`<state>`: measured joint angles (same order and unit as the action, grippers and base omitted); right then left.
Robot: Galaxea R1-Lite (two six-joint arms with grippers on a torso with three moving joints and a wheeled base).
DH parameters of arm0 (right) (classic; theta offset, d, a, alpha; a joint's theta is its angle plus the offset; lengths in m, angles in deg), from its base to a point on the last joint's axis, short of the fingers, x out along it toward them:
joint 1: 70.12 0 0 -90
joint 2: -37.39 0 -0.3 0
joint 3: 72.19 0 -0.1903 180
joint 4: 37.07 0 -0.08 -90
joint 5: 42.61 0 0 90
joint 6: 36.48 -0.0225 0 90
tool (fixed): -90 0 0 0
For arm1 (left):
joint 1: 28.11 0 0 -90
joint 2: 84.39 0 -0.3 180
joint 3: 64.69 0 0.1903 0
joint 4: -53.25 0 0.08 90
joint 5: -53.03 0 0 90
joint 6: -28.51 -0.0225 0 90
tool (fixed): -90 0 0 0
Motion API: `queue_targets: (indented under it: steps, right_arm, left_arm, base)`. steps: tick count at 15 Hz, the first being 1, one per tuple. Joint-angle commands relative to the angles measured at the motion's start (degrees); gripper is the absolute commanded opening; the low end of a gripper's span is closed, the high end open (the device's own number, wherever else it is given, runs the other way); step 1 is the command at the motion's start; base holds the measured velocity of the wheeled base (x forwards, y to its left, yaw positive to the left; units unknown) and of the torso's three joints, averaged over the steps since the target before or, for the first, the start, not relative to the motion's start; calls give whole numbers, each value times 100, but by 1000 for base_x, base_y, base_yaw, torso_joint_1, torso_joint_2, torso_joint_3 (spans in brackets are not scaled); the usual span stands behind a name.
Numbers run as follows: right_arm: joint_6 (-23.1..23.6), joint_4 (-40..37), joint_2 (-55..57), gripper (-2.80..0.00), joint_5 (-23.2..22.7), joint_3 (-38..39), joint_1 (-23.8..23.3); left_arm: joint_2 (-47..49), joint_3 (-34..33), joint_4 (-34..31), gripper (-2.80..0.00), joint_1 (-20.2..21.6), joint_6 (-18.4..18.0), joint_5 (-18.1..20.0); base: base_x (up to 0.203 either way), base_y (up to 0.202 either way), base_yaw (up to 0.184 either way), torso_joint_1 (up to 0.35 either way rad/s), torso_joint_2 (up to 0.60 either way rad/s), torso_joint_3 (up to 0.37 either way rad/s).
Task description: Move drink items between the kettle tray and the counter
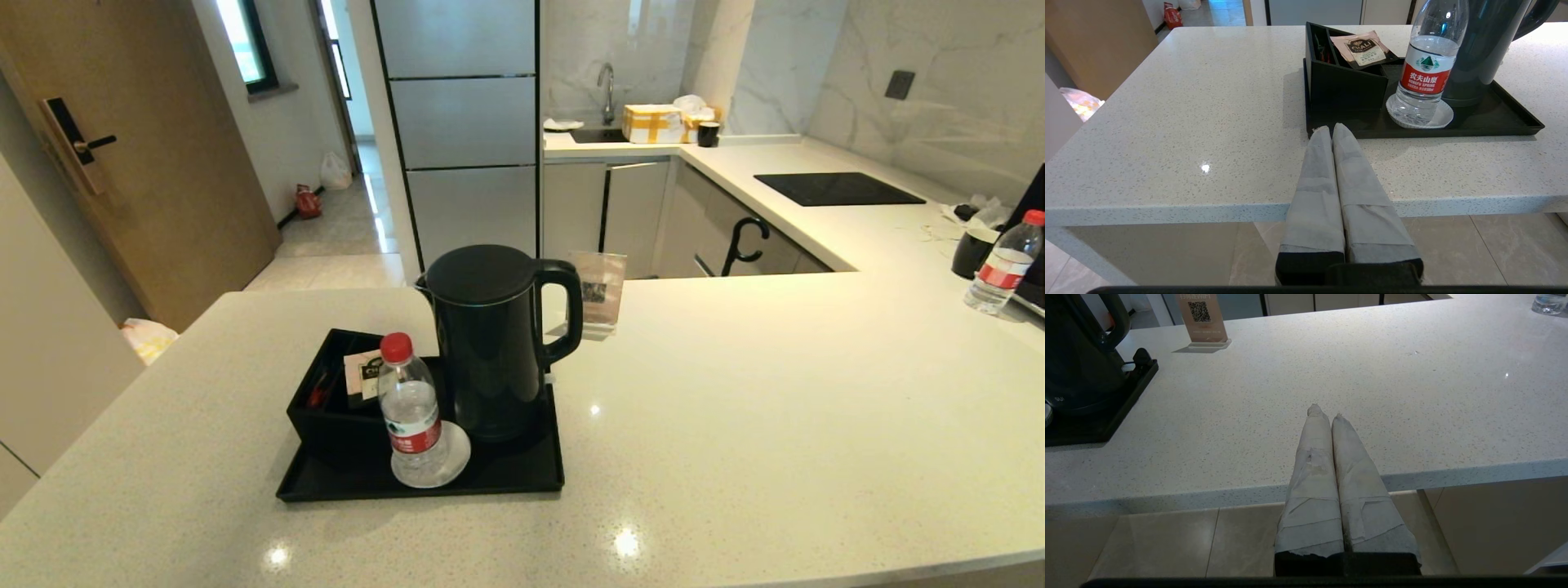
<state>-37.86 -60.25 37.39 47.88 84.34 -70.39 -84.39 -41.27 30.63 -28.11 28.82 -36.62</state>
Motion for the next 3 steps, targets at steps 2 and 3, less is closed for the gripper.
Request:
queue_targets:
  steps: [2,3]
  right_arm:
    - [6,-1,0,-280,-5,11,0]
    - [-3,-1,0,-280,-5,11,0]
  left_arm:
    - [9,-14,5,-280,0,5,0]
    - [9,-14,5,-280,0,5,0]
  base:
    - [0,0,0,0,0,0]
    - [0,0,0,0,0,0]
